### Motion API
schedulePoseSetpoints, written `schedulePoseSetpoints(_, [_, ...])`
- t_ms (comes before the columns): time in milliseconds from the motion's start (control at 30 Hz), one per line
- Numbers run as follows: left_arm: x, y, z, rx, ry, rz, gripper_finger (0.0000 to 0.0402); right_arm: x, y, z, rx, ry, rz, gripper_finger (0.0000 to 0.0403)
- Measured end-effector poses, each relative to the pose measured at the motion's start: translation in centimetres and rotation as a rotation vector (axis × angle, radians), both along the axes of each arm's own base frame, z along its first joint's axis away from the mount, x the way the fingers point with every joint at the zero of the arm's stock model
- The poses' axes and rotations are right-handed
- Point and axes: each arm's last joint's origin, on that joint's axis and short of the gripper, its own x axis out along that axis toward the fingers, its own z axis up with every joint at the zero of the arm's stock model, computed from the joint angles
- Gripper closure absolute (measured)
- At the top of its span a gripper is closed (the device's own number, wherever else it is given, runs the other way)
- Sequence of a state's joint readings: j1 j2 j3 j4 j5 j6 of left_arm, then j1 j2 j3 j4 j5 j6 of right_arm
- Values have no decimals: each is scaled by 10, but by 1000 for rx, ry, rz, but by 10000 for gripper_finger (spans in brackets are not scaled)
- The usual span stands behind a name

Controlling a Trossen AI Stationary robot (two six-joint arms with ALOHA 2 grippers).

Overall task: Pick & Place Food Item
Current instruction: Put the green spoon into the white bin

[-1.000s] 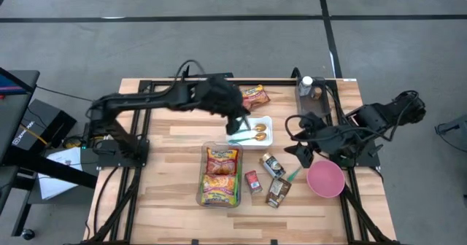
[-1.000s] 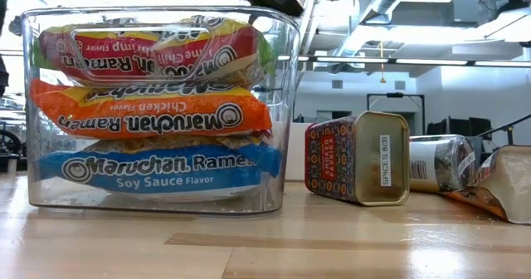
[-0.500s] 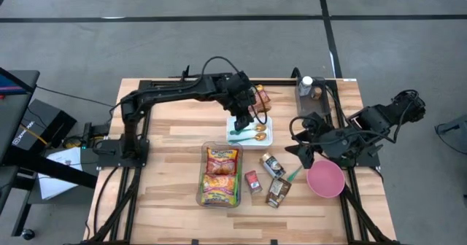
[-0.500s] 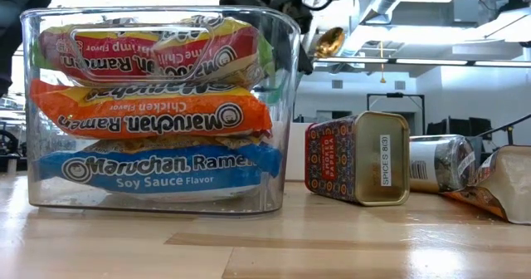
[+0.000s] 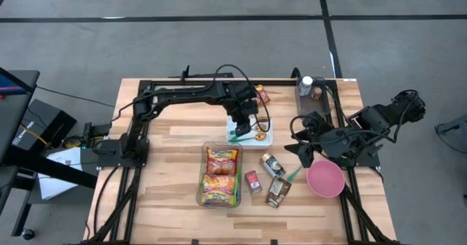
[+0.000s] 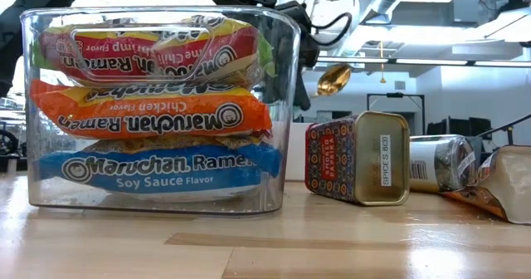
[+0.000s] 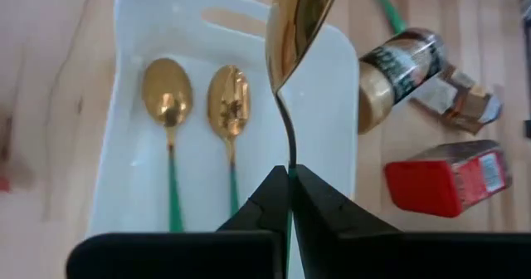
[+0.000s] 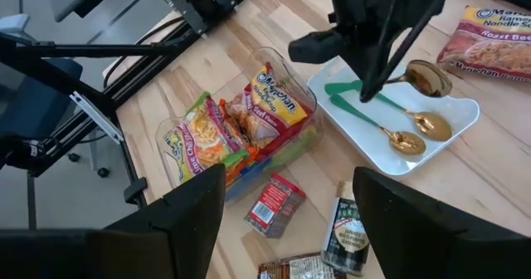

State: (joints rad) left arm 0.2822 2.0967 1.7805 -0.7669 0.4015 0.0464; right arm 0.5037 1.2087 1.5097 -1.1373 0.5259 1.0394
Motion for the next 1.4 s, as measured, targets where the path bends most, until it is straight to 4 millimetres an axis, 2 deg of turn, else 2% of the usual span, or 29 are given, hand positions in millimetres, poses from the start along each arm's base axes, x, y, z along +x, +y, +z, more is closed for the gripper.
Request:
schedulePoseSetpoints(400, [2, 1, -4, 44, 3, -2, 401, 0, -1, 0, -29, -5, -8, 145])
schedulePoseSetpoints(667, [9, 4, -25, 31, 28, 20, 401, 0, -1, 0, -48, -12, -22, 145])
schedulePoseSetpoints(833, [15, 4, -28, 43, -13, 19, 401, 0, -2, 0, -51, -8, -22, 145])
schedulePoseSetpoints(1033, [16, 3, -41, 31, 31, 17, 401, -1, -2, -1, -56, 0, -25, 145])
schedulePoseSetpoints(1400, [12, 5, -42, 44, 58, -1, 401, -1, -3, -1, -67, 7, -30, 145])
